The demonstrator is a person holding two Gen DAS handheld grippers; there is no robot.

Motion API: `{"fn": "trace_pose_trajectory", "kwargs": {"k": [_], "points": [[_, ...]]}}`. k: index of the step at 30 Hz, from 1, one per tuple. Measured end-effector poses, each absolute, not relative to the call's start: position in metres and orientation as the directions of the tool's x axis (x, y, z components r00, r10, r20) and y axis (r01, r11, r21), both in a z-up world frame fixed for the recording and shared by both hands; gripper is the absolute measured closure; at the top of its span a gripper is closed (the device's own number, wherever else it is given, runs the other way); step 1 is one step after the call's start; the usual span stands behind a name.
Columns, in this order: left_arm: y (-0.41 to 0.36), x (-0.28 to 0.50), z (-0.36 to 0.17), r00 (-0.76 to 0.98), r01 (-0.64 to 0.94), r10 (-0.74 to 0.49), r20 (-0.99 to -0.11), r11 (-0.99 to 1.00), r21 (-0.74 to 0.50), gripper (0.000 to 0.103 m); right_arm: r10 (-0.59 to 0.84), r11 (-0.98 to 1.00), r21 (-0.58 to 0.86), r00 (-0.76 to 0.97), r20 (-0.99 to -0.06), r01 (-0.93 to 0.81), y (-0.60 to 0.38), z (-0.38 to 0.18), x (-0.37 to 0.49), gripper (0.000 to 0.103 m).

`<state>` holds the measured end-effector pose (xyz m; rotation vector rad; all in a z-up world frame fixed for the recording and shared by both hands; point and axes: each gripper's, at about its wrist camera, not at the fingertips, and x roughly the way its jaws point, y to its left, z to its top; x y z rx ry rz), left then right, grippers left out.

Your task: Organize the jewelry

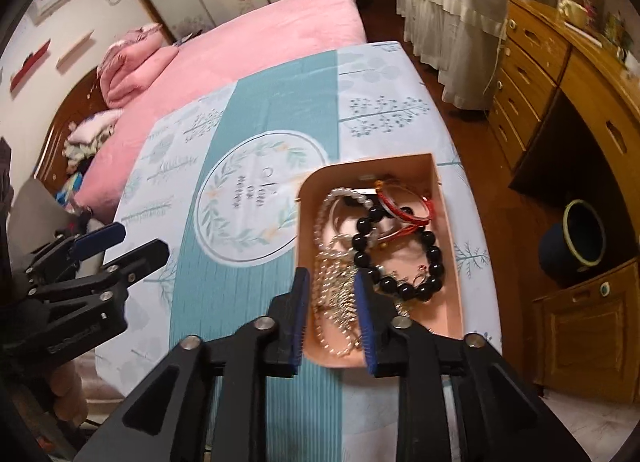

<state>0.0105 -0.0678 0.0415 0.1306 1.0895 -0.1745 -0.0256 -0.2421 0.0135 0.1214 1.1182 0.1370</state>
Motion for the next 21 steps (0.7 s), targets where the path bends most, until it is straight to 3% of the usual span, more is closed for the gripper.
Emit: {"fn": "trace_pose_trajectory", "kwargs": {"k": [3,11,16,21], "points": [[-0.062,0.002,0.044,0.456,0.181,-0.073,-0.887,0.983,0.012,0.037,0.162,0.987,0.150,0.435,-0.886,-0.062,-0.230,0.027,-0.031,0.065],[-0.048,-0.018,0.049,0.467,0.116,-0.059,-0.882,0.993,-0.005,0.037,0.158,0.987,0.139,0.442,-0.883,-0.074,-0.212,0.050,-0.045,0.064],[-0.040,-0.031,0.053,0.482,0.090,-0.044,-0.875,0.996,-0.001,0.037,0.141,0.990,0.117,0.456,-0.879,-0.080,-0.202,0.058,-0.058,0.049],[-0.034,-0.039,0.057,0.484,0.081,-0.038,-0.874,0.997,0.002,0.037,0.132,0.991,0.101,0.476,-0.870,-0.091,-0.195,0.068,-0.067,0.048]]}}
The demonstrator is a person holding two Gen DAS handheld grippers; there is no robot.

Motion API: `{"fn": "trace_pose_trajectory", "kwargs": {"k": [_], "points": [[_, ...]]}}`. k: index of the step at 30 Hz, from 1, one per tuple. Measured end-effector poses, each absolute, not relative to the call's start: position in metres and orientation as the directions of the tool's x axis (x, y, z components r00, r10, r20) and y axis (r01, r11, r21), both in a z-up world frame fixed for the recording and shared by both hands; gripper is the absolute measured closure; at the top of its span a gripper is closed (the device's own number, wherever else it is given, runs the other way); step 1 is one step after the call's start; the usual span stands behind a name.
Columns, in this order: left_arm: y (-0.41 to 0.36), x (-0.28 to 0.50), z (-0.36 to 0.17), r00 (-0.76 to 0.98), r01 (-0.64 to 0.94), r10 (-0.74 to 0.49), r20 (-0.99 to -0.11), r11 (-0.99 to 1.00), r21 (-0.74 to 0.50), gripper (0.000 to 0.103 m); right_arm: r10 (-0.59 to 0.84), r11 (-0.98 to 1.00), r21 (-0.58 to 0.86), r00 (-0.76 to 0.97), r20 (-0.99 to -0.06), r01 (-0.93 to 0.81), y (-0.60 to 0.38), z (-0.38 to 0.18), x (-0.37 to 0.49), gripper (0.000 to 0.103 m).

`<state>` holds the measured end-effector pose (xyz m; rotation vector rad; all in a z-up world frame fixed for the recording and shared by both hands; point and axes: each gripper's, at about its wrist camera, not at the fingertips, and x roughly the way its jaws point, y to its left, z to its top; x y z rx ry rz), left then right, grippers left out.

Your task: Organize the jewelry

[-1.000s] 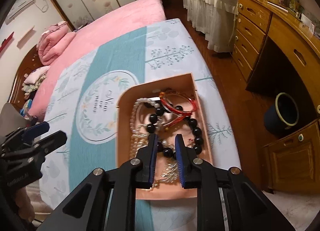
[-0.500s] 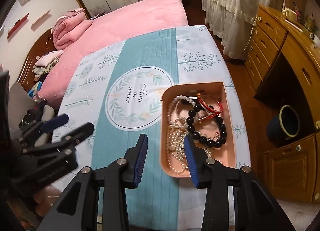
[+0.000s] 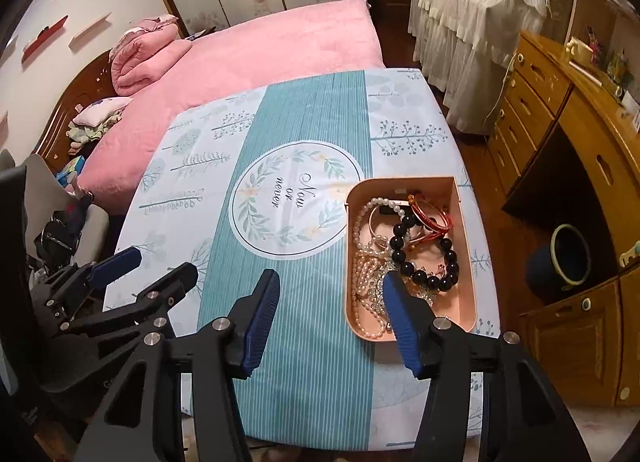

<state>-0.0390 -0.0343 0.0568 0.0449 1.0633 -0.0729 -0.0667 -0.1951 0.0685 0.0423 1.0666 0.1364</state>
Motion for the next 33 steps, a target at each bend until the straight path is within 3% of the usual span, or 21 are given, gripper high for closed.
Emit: {"fn": "trace_pose_trajectory", "kwargs": {"k": [8,21,33], "points": [[-0.028,-0.046,0.059,0.484,0.071,-0.028,-0.875,0.997,0.008,0.037,0.114,0.993,0.083,0.466,-0.878,-0.086,-0.188,0.068,-0.069,0.046],[-0.024,-0.042,0.061,0.491,0.063,-0.023,-0.871,0.998,0.010,0.037,0.058,0.995,0.015,0.468,-0.882,-0.095,-0.182,0.069,-0.062,0.032],[-0.017,-0.034,0.059,0.479,0.050,-0.025,-0.877,0.999,-0.001,0.037,0.052,0.995,0.004,0.459,-0.887,-0.104,-0.178,0.065,-0.055,0.030]]}}
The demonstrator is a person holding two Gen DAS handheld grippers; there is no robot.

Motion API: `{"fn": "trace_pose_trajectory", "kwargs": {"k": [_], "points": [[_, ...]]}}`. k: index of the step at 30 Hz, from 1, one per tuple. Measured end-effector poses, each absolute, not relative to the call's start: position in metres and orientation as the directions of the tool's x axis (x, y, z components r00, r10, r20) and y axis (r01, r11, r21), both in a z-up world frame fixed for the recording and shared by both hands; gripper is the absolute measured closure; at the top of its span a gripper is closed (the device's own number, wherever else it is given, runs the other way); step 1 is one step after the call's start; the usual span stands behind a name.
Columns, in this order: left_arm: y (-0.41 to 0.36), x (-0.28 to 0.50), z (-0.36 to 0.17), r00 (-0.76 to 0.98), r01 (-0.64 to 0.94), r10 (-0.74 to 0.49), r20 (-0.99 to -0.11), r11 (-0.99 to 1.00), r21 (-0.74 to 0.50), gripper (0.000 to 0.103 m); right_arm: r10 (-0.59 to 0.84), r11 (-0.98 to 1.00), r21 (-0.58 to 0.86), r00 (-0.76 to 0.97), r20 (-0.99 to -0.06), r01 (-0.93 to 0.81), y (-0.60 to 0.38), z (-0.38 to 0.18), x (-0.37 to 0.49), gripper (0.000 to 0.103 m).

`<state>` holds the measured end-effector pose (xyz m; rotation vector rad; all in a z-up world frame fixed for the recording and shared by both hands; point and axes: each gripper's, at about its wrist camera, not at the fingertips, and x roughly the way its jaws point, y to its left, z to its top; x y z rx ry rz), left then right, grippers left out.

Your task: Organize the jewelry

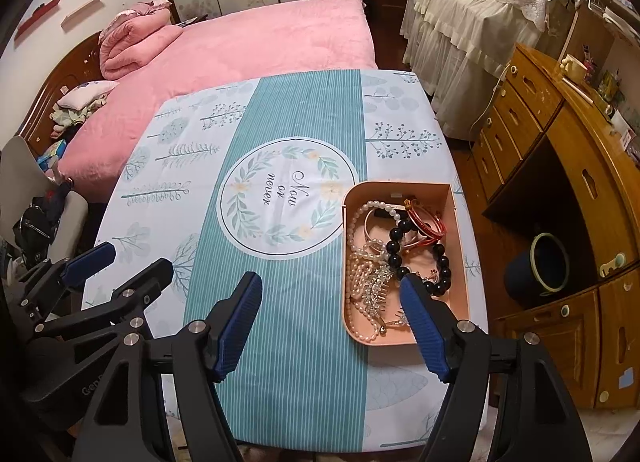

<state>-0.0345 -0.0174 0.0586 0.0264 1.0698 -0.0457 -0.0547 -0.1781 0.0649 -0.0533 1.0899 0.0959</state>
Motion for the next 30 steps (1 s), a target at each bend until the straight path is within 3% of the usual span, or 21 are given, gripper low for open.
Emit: {"fn": "trace_pose_trajectory", "kwargs": {"k": [30], "points": [[-0.008,-0.033,0.054,0.476,0.041,-0.012,-0.880,0.999,0.008,0.037,0.048,0.992,-0.011,0.450,-0.892,-0.127,-0.168,0.060,-0.050,0.029]]}}
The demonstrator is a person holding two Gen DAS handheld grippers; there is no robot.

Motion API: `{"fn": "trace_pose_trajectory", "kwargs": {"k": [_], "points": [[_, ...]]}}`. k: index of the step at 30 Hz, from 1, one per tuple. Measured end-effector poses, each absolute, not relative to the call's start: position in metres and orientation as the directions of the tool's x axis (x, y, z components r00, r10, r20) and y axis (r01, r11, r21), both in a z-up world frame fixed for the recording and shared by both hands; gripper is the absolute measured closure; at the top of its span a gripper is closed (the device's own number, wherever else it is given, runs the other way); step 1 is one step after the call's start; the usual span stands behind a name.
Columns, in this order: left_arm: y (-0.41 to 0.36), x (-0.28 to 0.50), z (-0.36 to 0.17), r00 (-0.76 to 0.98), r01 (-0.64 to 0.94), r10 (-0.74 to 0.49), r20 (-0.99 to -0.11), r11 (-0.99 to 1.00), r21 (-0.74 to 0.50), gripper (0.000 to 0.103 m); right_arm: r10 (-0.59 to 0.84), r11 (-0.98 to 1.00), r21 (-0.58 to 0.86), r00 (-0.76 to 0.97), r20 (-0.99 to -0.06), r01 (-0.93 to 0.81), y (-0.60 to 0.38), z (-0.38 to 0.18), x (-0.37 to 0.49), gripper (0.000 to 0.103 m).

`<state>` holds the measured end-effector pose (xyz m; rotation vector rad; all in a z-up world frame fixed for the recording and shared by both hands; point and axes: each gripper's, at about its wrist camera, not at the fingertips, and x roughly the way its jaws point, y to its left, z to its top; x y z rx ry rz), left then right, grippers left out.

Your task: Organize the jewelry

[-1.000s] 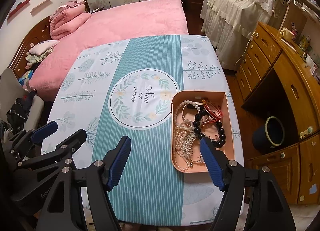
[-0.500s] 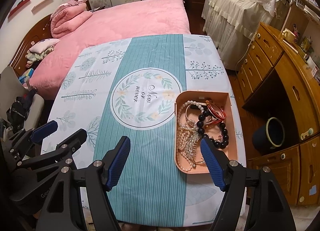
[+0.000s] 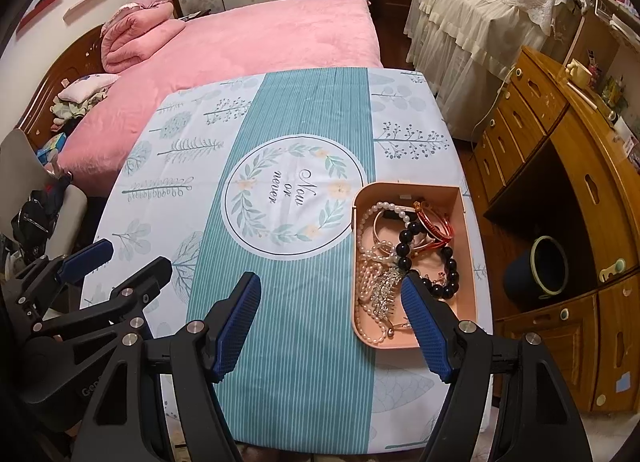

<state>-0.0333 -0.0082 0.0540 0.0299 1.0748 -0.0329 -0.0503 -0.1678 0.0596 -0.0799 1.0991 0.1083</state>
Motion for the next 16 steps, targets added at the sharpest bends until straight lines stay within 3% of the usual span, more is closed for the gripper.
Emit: {"fn": "trace_pose_trajectory", "kwargs": {"k": [16], "points": [[0.008,-0.027,0.051,0.466,0.026,-0.007,-0.885,1.000,0.006,0.037,0.036,0.989,-0.030,0.438,-0.898,-0.143,-0.154,0.055,-0.042,0.029]]}}
